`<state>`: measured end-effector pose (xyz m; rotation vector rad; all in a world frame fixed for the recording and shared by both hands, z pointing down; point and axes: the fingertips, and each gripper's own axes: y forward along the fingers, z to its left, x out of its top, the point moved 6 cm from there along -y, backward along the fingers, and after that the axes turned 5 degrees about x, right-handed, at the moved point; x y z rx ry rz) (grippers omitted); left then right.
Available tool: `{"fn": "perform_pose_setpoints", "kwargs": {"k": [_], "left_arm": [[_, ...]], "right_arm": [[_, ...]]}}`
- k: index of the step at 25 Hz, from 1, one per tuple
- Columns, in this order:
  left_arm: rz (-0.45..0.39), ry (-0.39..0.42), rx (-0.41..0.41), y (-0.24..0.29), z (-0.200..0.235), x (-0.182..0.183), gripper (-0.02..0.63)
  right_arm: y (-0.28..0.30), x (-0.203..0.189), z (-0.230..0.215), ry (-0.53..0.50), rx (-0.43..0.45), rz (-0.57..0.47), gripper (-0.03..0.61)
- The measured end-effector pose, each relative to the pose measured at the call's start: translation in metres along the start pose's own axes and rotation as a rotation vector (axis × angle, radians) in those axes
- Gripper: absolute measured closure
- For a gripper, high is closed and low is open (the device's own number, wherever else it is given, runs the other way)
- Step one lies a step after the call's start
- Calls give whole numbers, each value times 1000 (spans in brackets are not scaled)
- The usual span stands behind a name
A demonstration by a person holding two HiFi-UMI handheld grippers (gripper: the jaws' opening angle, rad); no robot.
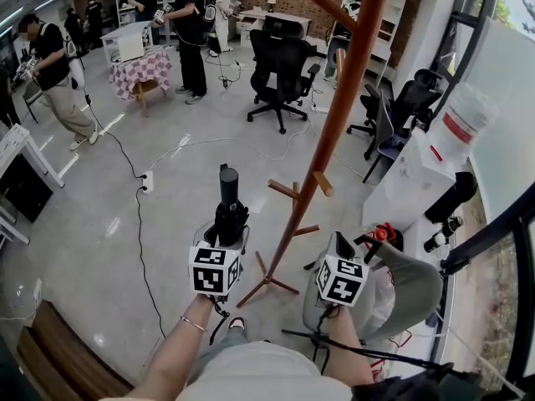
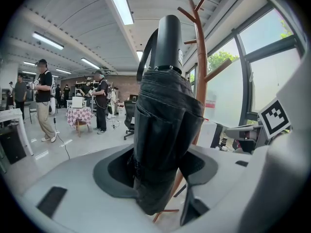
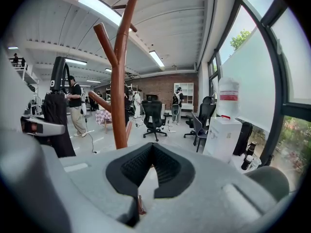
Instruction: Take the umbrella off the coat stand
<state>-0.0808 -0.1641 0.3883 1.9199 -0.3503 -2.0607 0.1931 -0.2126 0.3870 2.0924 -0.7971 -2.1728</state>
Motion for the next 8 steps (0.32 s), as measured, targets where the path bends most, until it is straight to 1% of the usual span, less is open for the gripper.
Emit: {"fn": "perform_pose_setpoints", "kwargs": {"k": [8], "left_arm": [[5, 15, -3, 1, 2, -1, 365]], "right_arm": [[5, 0, 1, 0, 11, -2, 574]]}}
